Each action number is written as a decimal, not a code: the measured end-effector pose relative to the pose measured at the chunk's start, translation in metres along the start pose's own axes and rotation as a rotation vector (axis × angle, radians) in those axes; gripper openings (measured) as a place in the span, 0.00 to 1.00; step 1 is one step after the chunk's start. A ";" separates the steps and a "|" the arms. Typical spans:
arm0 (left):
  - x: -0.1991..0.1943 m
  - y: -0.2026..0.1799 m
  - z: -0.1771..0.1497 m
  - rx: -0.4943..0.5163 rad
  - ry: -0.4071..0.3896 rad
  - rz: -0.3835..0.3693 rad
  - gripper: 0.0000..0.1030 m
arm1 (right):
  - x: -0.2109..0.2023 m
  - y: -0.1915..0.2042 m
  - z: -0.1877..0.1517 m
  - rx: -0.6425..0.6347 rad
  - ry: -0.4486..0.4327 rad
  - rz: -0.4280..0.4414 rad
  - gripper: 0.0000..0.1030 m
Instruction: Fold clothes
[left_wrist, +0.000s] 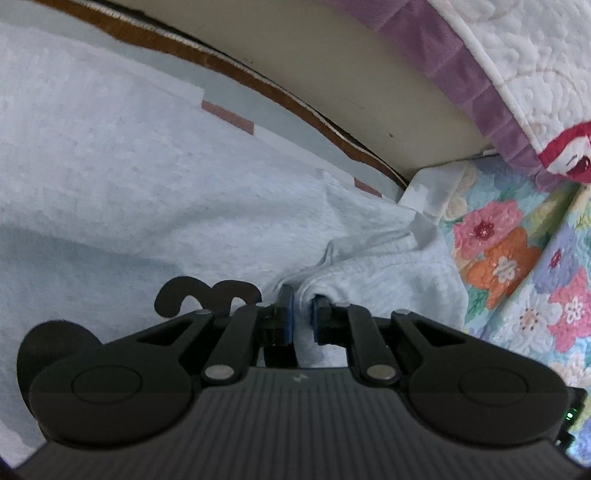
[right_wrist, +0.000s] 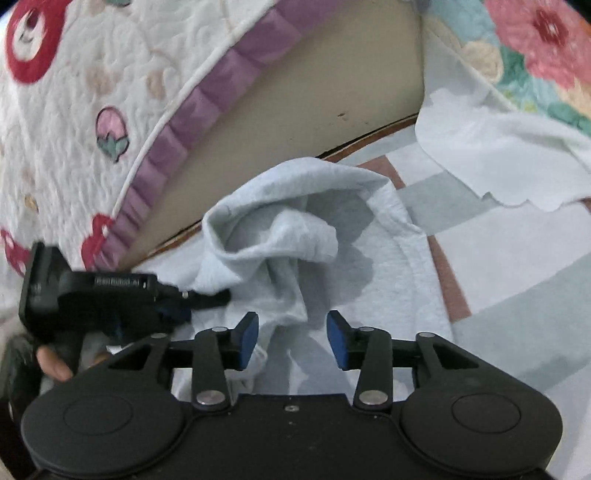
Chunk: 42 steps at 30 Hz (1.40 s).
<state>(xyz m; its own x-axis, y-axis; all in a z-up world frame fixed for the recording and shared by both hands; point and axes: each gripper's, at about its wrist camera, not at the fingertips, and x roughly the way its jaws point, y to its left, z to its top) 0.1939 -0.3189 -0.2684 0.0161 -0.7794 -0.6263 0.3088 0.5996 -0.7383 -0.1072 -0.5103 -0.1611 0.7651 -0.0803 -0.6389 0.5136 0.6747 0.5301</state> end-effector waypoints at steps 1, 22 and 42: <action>0.000 0.000 0.000 0.000 0.001 -0.002 0.10 | 0.008 0.000 0.002 0.012 0.010 0.007 0.49; -0.008 -0.075 -0.031 0.482 -0.041 0.238 0.38 | -0.119 -0.004 -0.016 -0.238 -0.126 -0.619 0.06; -0.039 -0.069 -0.021 0.412 -0.041 0.293 0.45 | -0.127 -0.039 0.012 0.039 -0.032 -0.551 0.50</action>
<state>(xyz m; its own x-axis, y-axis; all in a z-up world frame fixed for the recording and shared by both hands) 0.1516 -0.3263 -0.1982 0.1935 -0.6006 -0.7758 0.6351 0.6794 -0.3675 -0.2191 -0.5354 -0.0939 0.3898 -0.4367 -0.8108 0.8549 0.4989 0.1423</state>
